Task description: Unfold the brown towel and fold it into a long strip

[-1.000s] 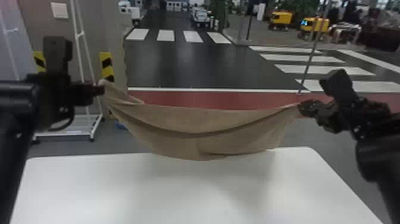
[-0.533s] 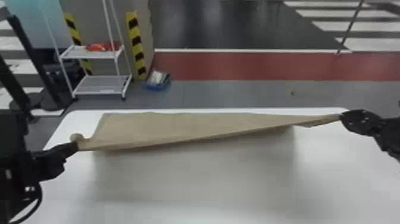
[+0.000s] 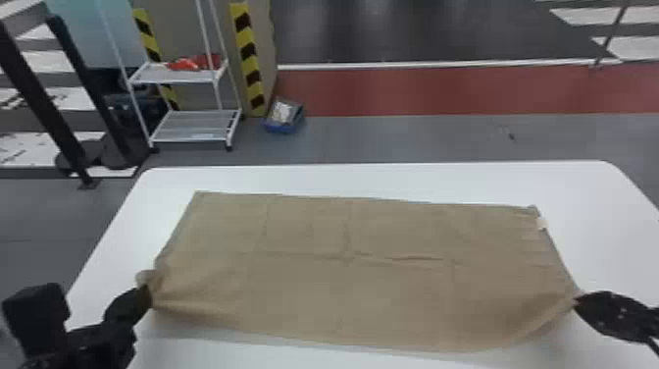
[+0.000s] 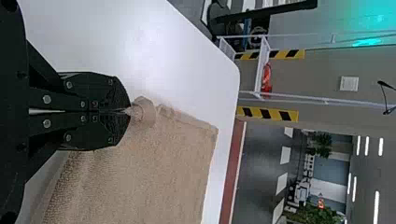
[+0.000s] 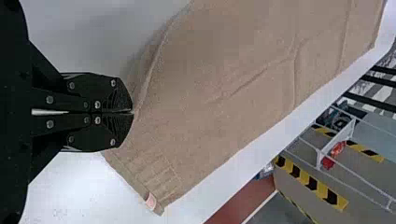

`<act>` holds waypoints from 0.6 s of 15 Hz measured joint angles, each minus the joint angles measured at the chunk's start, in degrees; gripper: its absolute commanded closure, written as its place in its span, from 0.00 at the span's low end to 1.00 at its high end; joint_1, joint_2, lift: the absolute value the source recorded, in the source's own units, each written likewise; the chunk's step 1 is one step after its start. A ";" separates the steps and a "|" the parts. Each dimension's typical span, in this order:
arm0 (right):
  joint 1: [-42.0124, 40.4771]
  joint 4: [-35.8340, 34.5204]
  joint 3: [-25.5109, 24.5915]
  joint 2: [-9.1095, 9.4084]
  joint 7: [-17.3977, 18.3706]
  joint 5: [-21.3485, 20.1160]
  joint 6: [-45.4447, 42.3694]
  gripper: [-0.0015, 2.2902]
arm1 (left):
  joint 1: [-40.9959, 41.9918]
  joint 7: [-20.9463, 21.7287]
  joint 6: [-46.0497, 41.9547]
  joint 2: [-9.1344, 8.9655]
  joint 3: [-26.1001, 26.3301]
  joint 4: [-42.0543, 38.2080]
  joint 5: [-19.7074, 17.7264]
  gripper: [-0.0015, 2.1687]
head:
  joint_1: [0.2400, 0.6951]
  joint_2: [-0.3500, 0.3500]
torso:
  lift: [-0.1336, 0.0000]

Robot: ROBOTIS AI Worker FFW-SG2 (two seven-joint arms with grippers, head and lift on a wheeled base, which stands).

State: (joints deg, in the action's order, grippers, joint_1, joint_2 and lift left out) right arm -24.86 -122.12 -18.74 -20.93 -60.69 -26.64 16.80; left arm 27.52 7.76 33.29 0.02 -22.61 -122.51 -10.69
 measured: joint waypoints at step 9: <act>4.81 4.77 1.48 0.32 -0.86 0.53 -0.59 0.53 | -0.50 4.34 -5.84 0.56 -3.63 2.49 7.23 0.03 | 1.00 0.71 | 0.06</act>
State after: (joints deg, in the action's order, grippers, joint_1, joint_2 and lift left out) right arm -20.05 -117.35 -17.26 -20.61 -61.55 -26.11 16.21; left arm 27.02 12.10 27.45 0.59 -26.24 -120.02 -3.47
